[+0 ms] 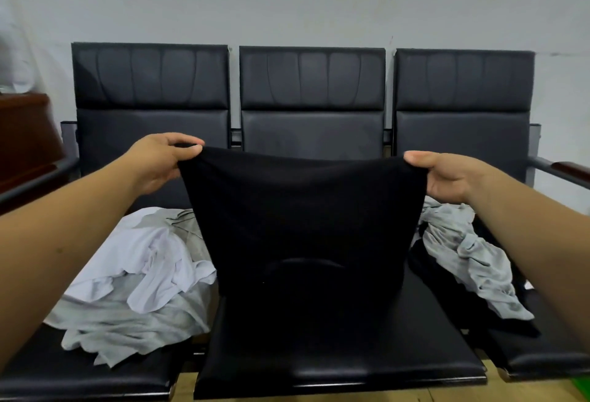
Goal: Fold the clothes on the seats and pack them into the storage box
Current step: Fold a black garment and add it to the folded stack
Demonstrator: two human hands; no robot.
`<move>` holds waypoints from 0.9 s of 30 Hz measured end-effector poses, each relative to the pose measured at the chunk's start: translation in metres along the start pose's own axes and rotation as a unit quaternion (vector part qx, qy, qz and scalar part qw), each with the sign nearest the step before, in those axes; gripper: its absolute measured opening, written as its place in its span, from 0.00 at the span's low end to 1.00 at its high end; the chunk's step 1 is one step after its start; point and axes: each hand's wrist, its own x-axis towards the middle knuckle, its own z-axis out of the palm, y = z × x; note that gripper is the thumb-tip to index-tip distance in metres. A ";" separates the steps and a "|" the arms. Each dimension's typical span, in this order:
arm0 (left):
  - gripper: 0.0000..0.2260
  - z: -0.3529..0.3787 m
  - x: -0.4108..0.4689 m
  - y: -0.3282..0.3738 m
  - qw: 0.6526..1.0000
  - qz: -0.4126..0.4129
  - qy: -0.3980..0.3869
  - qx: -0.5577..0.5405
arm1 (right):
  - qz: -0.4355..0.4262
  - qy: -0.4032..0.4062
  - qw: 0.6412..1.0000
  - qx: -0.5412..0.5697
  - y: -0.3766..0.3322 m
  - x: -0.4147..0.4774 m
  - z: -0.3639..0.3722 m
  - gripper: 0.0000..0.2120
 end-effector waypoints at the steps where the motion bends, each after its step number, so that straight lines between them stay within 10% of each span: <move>1: 0.07 -0.001 0.000 -0.001 0.999 0.003 -0.002 0.033 | -0.012 -0.008 0.999 -0.034 0.002 0.002 -0.001 0.10; 9: 0.10 -0.003 0.020 0.000 0.889 0.041 0.051 0.454 | -0.125 0.177 0.881 -0.421 -0.009 0.028 0.004 0.07; 18: 0.13 0.014 0.038 0.044 0.922 0.127 0.239 0.279 | -0.226 0.288 0.880 -0.302 -0.058 0.057 -0.024 0.08; 27: 0.07 0.006 0.013 -0.002 0.962 0.094 0.092 0.239 | -0.173 0.222 0.905 -0.320 -0.002 0.029 -0.031 0.08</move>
